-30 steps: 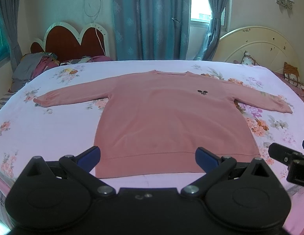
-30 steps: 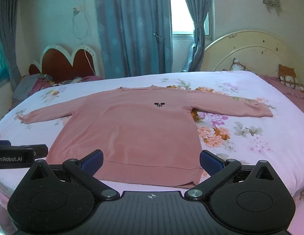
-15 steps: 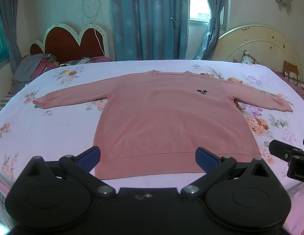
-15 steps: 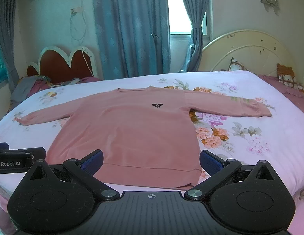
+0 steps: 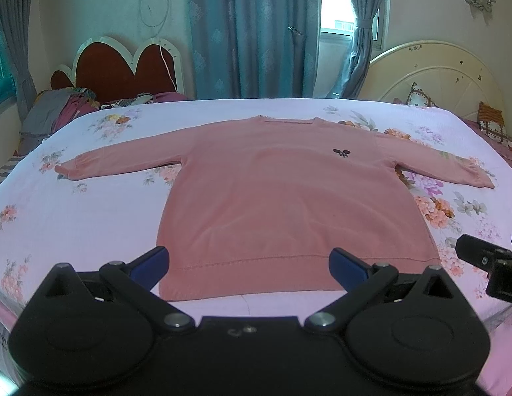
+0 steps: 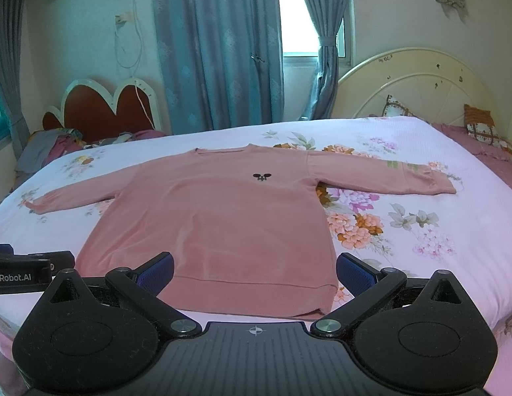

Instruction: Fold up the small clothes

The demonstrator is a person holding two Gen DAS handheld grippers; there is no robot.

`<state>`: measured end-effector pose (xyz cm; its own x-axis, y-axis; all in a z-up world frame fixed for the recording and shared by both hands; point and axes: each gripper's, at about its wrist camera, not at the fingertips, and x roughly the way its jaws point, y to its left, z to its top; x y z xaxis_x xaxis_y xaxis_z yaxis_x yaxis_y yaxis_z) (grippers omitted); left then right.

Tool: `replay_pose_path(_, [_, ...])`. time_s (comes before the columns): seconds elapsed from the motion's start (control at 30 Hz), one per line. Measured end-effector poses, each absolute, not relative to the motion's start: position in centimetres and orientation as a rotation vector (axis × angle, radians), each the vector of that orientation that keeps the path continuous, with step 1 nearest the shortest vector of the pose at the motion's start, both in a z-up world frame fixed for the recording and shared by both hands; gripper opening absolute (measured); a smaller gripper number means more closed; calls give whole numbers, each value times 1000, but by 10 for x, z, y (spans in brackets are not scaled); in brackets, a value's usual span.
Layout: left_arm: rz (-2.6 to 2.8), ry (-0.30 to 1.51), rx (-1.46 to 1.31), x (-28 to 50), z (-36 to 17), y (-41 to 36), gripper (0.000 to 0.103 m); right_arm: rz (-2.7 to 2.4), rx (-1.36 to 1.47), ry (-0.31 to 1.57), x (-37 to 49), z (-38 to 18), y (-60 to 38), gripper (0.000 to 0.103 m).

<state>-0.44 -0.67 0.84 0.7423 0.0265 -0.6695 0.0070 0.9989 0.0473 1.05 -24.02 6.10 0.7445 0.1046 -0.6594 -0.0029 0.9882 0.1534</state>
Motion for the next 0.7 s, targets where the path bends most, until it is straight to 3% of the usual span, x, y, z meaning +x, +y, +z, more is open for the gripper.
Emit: replay_pose_path(0.7, [16, 743, 45, 0, 4, -5, 103, 57, 152, 734, 14, 57, -239, 103])
